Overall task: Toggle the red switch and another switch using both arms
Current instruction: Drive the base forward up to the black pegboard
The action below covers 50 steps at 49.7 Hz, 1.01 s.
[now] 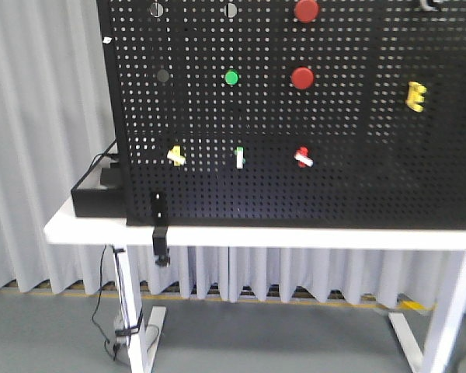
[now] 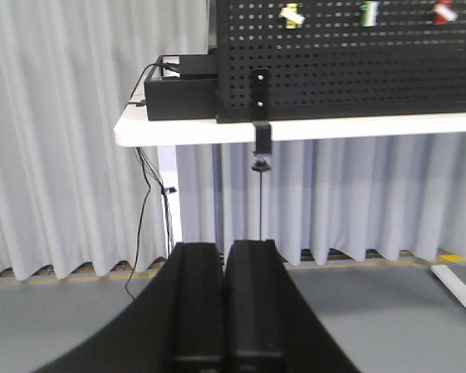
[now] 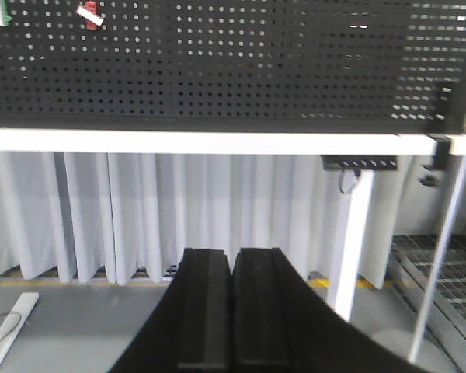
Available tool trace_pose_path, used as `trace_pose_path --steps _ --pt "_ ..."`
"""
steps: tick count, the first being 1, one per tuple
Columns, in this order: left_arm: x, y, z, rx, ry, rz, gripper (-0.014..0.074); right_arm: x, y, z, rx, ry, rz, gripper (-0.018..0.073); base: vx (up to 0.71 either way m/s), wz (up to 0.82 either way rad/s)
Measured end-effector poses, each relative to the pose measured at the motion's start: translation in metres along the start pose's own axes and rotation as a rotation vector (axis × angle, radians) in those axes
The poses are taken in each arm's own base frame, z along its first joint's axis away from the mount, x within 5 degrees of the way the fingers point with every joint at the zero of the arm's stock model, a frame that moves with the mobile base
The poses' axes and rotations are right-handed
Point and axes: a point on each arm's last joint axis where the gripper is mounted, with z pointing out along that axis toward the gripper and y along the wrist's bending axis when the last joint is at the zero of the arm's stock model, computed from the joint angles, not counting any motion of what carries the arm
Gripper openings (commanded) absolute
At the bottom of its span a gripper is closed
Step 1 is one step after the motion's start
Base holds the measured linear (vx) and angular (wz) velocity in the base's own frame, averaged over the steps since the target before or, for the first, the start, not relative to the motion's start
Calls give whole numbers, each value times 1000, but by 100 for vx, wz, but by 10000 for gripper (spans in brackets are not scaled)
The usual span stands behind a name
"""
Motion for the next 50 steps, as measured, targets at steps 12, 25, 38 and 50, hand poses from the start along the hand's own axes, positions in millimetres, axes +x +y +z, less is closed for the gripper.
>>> trace_pose_path --steps 12,25,38,50 --pt "0 0 0 0 0 0 -6 0 0 0 0 -1 0 -6 44 3" --pt "0 0 0 0 0 0 -6 0 0 0 0 -1 0 -6 39 2" --pt "0 0 0 0 0 0 -6 0 0 0 0 -1 0 -6 33 2" --pt "0 0 0 0 0 0 -6 0 0 0 0 -1 0 -6 22 -1"
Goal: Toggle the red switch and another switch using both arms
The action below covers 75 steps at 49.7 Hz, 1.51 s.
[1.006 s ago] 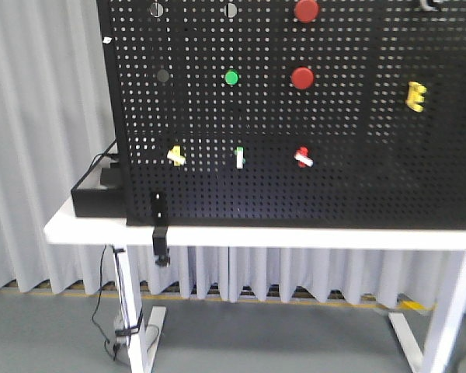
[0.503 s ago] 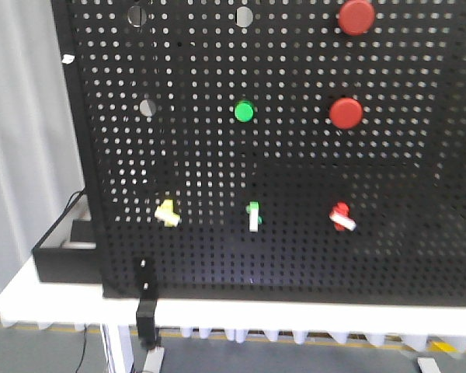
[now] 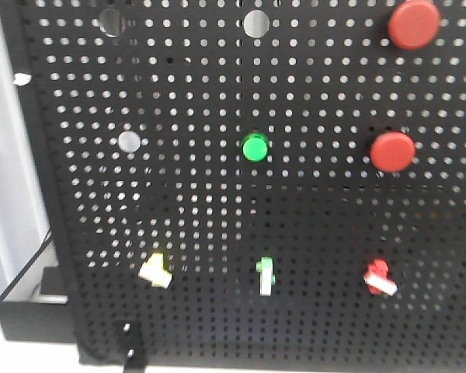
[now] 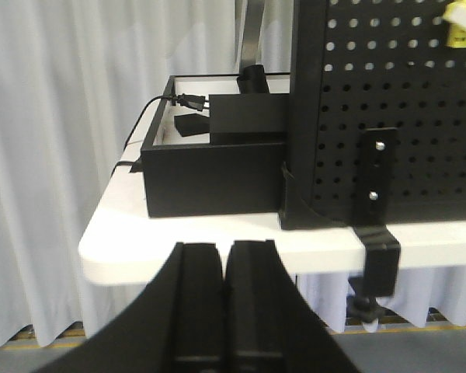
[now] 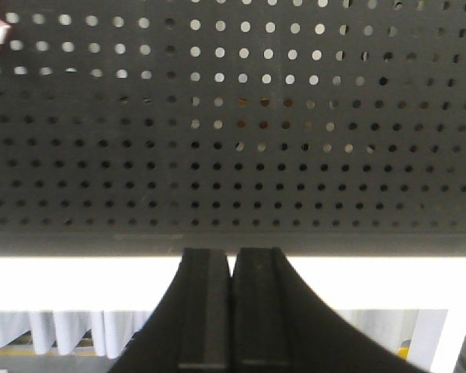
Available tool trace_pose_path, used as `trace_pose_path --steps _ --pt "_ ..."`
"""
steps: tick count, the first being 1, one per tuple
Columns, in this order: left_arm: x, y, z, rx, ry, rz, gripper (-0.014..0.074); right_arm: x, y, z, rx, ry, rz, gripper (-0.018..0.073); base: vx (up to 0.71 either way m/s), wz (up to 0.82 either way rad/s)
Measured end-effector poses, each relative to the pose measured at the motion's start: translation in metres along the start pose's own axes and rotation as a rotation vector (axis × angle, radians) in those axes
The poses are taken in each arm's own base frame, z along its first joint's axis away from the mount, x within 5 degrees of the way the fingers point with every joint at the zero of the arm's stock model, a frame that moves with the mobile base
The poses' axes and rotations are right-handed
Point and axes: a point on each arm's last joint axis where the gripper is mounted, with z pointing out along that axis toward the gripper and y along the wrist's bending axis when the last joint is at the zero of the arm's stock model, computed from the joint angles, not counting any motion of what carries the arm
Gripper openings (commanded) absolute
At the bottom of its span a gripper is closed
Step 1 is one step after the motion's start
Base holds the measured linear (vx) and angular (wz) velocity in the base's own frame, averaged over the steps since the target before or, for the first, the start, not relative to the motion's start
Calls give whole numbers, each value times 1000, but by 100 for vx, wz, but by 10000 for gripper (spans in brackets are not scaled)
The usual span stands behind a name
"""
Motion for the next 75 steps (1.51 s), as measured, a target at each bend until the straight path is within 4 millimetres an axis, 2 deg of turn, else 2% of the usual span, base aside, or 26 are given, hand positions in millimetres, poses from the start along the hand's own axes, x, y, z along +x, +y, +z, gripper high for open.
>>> trace_pose_path --steps 45,60,69,75 --pt "0 0 0 0 0 0 -6 0 0 0 0 -1 -1 -6 3 -3" --pt "-2 0 0 0 -17 0 -6 -8 -1 0 7 -90 -2 -6 0 0" --pt "-14 0 -1 2 -156 -5 -6 -23 -2 -3 15 -254 48 -6 0 0" --pt "-36 1 -7 17 -394 -131 -6 -41 -3 -8 11 -330 92 -6 0 0"
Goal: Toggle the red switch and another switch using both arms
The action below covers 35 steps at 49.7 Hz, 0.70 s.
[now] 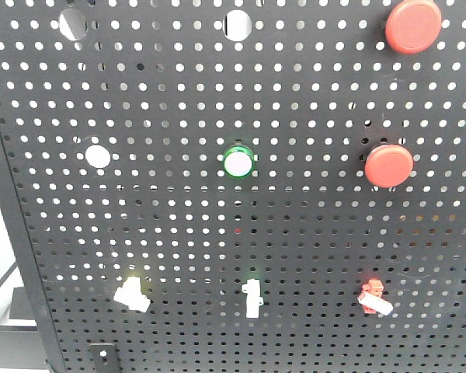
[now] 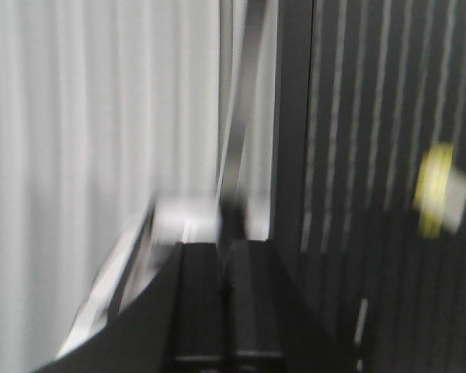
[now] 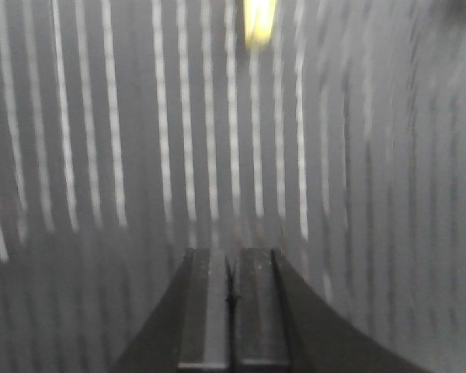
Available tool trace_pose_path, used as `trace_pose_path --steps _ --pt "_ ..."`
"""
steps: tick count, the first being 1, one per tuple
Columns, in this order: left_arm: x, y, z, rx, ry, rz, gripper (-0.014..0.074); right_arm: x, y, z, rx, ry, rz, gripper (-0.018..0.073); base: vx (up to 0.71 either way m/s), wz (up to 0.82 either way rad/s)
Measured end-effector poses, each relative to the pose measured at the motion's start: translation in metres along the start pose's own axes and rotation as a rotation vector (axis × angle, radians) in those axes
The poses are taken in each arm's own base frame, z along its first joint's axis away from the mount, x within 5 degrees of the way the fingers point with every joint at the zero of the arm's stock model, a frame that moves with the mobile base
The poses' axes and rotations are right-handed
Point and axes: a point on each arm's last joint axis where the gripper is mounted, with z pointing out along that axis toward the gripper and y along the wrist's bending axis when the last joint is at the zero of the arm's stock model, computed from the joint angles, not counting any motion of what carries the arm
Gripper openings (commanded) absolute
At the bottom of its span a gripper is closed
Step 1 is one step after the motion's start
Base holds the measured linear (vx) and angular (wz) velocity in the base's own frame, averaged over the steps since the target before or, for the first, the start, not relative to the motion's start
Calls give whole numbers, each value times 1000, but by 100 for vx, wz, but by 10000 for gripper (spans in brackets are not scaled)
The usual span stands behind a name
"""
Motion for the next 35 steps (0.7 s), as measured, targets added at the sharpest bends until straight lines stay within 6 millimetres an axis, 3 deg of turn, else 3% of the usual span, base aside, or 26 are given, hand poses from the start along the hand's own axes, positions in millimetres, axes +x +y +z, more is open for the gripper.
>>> trace_pose_path --steps 5,11,14,20,24,27,31,35 --pt "-29 -2 2 5 -114 -111 -6 -45 2 0 -7 -85 1 -6 0 -1" --pt "-89 -11 9 27 -195 -102 -6 -111 6 0 -11 -163 -53 -6 0 -1" --pt "-118 -16 21 29 -174 -54 -6 -146 8 8 -7 -174 -107 -6 0 0" --pt "-175 -25 53 25 -126 35 -6 -190 10 35 -5 -108 -150 -6 0 0" --pt "-201 -28 79 18 -82 57 -6 -206 11 58 -8 -42 -149 -6 0 0" --pt "-208 -29 102 8 -8 58 -6 -210 12 74 -15 27 -132 -6 0 0" --pt "-210 -30 124 -1 99 31 -6 -207 14 91 -35 115 -49 -6 0 0" --pt "-196 -31 144 4 238 10 -6 -199 17 104 -60 193 46 -6 0 0"
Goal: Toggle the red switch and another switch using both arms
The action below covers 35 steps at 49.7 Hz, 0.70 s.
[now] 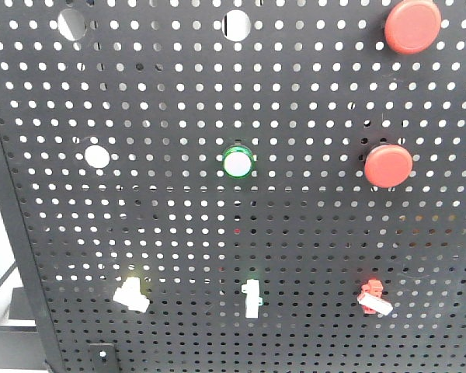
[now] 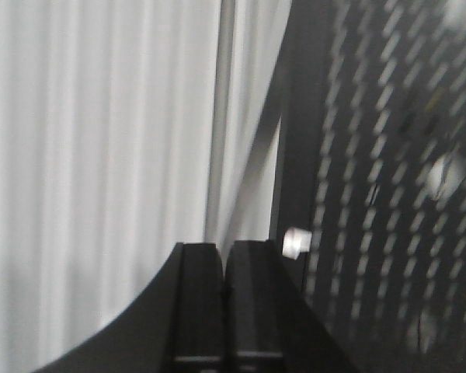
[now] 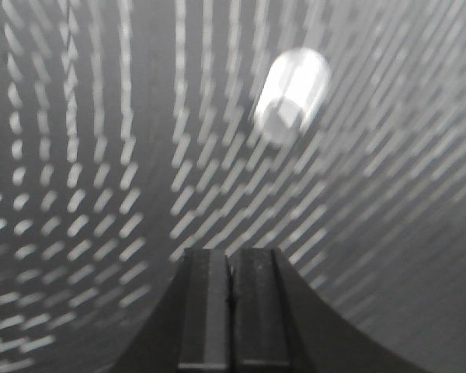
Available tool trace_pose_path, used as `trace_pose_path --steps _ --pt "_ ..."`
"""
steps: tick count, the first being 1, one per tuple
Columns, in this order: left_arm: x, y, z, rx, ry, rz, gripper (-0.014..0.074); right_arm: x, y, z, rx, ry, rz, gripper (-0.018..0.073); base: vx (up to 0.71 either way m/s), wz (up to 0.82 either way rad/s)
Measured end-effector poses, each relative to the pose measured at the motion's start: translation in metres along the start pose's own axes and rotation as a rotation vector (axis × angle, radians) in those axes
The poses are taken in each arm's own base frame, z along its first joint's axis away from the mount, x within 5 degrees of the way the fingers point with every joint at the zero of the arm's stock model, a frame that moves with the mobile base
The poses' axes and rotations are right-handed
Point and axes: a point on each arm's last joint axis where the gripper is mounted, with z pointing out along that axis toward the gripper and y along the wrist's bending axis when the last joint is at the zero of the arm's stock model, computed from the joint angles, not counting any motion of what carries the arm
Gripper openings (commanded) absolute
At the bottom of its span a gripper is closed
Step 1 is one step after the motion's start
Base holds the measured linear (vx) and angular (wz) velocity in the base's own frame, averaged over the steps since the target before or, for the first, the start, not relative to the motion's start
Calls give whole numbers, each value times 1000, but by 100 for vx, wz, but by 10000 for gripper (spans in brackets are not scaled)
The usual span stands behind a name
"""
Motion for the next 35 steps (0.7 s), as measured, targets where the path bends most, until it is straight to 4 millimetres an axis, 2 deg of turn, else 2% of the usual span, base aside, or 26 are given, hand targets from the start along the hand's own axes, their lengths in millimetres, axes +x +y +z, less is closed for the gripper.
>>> trace_pose_path --steps 4,9,17,26,35 --pt "21 -6 20 65 177 16 -6 8 3 10 -35 78 74 -6 0 0" --pt "41 -21 35 224 332 101 -6 14 5 17 -65 134 88 -6 0 0" --pt "61 -44 55 475 410 120 -6 18 7 25 -99 161 86 -6 0 0" --pt "82 -49 80 532 490 95 -6 20 8 30 -110 173 74 -6 0 0" --pt "99 -48 96 541 547 115 -6 20 8 30 -111 173 73 -6 0 0"
